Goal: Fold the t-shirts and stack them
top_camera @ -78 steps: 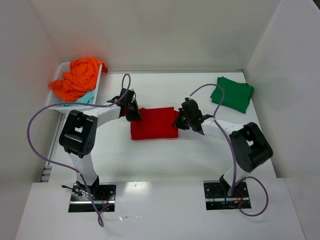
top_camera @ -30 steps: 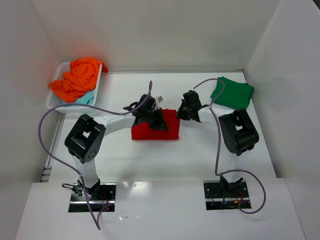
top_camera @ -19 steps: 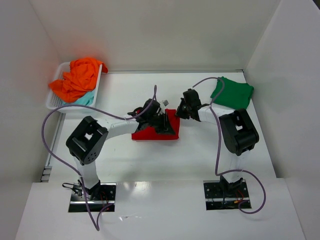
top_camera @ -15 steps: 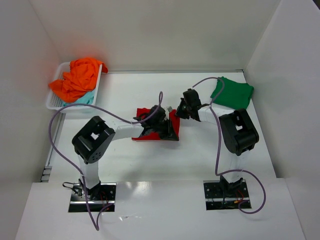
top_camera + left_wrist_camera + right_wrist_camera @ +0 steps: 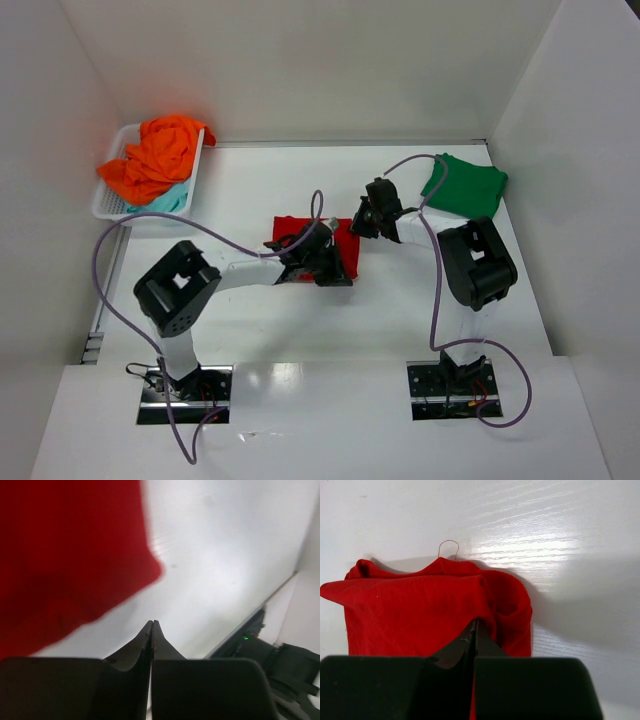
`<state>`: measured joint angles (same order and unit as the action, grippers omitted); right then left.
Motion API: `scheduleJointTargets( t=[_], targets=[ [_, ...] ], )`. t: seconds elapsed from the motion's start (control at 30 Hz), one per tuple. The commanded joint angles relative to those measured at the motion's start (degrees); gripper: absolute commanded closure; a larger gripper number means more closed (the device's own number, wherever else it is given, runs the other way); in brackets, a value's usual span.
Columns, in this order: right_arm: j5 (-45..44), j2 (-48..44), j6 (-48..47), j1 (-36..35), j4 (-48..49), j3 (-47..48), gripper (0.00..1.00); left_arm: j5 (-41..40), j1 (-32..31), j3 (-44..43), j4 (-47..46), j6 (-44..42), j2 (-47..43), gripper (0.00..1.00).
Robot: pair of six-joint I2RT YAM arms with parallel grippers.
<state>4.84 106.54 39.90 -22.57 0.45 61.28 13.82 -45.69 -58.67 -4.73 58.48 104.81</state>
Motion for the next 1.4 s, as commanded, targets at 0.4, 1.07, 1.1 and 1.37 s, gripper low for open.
scheduleJointTargets(
  t=[0.4, 1.07, 1.1, 1.37],
  targets=[
    [0.6, 1.4, -1.2, 0.1, 2.5, 2.3, 1.00, -19.2, -0.2, -4.3, -1.7, -4.2, 6.3, 1.00],
    [0.1, 6.0, -2.3, 0.1, 1.5, 5.7, 1.00, -10.3, -3.1, 0.5, 2.4, -2.8, 0.6, 1.00],
    [0.1, 6.6, -2.3, 0.1, 1.5, 5.7, 1.00, -9.7, -3.1, 1.1, 2.4, -2.8, -0.7, 1.00],
    [-1.1, 0.1, -3.4, 0.6, -2.9, 7.5, 1.00, -10.0, -3.1, -4.0, 6.6, -4.4, -9.5, 0.78]
  ],
)
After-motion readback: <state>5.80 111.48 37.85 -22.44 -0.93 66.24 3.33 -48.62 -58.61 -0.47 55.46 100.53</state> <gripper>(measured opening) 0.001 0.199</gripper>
